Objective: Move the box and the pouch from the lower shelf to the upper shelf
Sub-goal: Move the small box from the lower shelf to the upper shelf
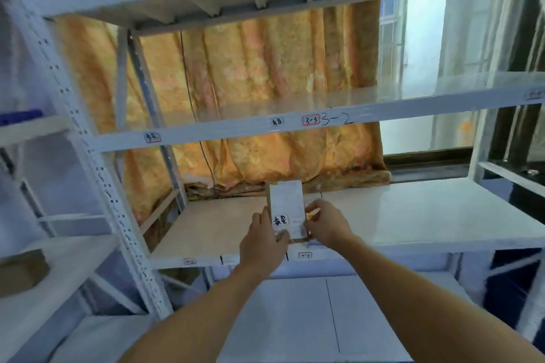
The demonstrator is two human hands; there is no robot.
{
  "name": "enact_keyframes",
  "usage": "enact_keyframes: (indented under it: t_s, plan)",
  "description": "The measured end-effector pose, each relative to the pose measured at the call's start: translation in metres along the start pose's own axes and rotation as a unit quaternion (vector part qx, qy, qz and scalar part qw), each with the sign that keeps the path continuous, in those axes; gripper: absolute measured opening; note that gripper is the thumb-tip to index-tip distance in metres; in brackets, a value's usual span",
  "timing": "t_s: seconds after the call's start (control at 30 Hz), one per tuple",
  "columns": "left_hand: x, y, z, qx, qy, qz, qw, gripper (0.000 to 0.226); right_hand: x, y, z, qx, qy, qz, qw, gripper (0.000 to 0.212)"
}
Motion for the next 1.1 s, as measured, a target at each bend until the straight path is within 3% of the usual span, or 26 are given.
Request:
enact_keyframes:
  t_s: [0.17,0.33,0.57,0.83,0.93,1.1]
  plan:
    - [0.059,0.029,-0.021,-0.023,0.056,-0.036,0.997,0.059,0.026,-0.045,-0.035,0.038,0.007,0.034,0.999,0.029]
    - [0.087,0.041,-0.027,-0.033,0.099,-0.048,0.993,0.076,0.041,-0.082,-0.048,0.070,0.012,-0.019,0.997,0.021]
    - [0.102,0.047,-0.018,-0.050,0.093,-0.042,0.994,0.084,0.047,-0.094,-0.040,0.058,0.024,-0.021,0.998,0.037]
    - [0.116,0.049,-0.009,-0.105,0.124,0.038,0.986,0.091,0.055,-0.106,-0.029,0.045,0.042,0.002,0.998,0.029]
    - [0.135,0.042,-0.001,-0.091,0.148,0.037,0.984,0.095,0.054,-0.130,-0.025,0.074,0.052,0.022,0.996,0.021]
    - [0.186,0.014,0.020,-0.062,0.199,-0.025,0.978,0.088,0.028,-0.189,-0.014,0.134,0.037,0.047,0.989,0.032]
Point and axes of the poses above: each hand's wrist, its own z-axis towards the middle knuckle, its own x-axis out of the back of the hand, y = z × x, the point moved 10 cm from there along z, towards the middle knuckle, and after that the axes turned 13 degrees about z, right-handed, at the moved point
